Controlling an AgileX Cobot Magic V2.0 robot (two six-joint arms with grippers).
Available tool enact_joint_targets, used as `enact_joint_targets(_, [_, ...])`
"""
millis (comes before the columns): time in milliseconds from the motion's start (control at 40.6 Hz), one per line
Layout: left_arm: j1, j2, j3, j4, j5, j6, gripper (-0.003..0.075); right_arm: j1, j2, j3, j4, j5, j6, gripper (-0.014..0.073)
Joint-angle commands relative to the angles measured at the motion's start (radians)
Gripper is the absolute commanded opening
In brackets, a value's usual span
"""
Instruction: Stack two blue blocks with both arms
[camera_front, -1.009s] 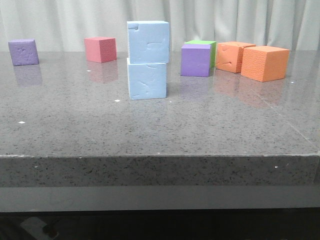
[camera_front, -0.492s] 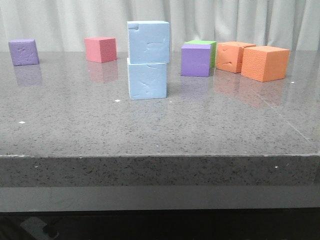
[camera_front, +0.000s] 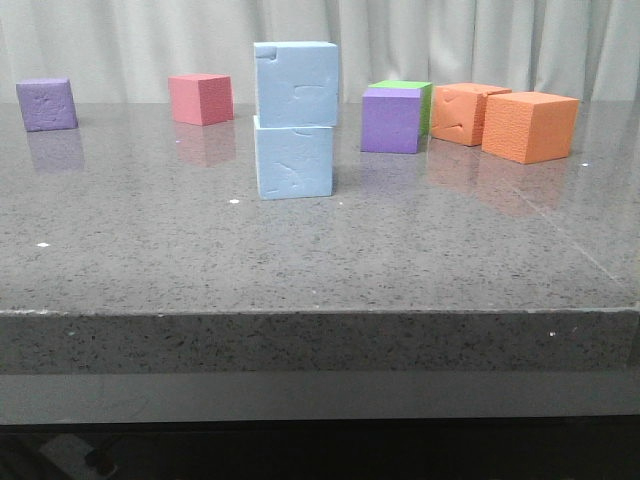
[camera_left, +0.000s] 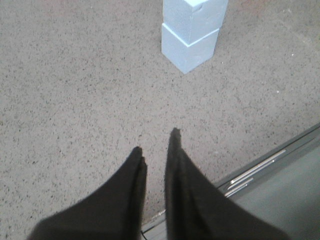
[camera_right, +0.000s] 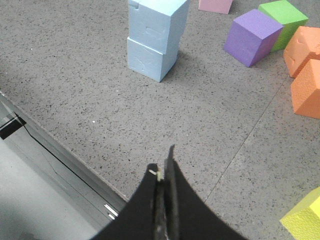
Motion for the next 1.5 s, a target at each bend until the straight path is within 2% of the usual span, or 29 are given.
enact_joint_targets(0, [-0.006,-0.005,-0.026,0.0,-0.103,-0.009,-0.0022,0.002,-0.006,-0.022,-0.01,-0.059,-0.01,-0.0122])
enact_joint_targets(517, [-0.006,-0.005,-0.026,0.0,-0.12,-0.009,-0.002,0.002,-0.006,-0.022,-0.01,-0.059,-0.01,-0.0122])
enact_joint_targets(542, [-0.006,-0.005,-0.016,-0.005,-0.13,-0.009,-0.002,0.002,-0.006,-0.022,-0.01,-0.059,-0.01,-0.0067])
enact_joint_targets(566, [-0.009,-0.008,-0.005,-0.005,-0.144,-0.009,-0.002,0.002,-0.006,-0.022,-0.01,-0.058,-0.01,-0.0067])
enact_joint_targets(714, [0.072,-0.108,0.124,-0.01,-0.312,-0.009,-0.002,0.002,-0.006,-0.022,-0.01,-0.058,-0.01,-0.0067])
enact_joint_targets(812, [0.18,-0.216,0.264,-0.02,-0.429,-0.009,-0.002,0.002,-0.006,-0.022,-0.01,-0.058,-0.01,-0.0067])
enact_joint_targets(1034, [0.39,-0.484,0.594,-0.148,-0.629,-0.009,-0.002,0.002,-0.006,-0.022,-0.01,-0.058,-0.01,-0.0067])
enact_joint_targets(1182, [0.463,-0.65,0.741,-0.152,-0.691,-0.009,-0.002,0.002,-0.006,-0.022,-0.01,-0.058,-0.01,-0.0067])
enact_joint_targets(1329, [0.503,-0.791,0.835,-0.152,-0.698,-0.009,-0.002,0.002,-0.006,-0.022,-0.01,-0.058,-0.01,-0.0067])
enact_joint_targets(1477, [0.541,-0.832,0.905,-0.152,-0.744,-0.009,-0.002,0.002,-0.006,-0.022,-0.01,-0.058,-0.01,-0.0067])
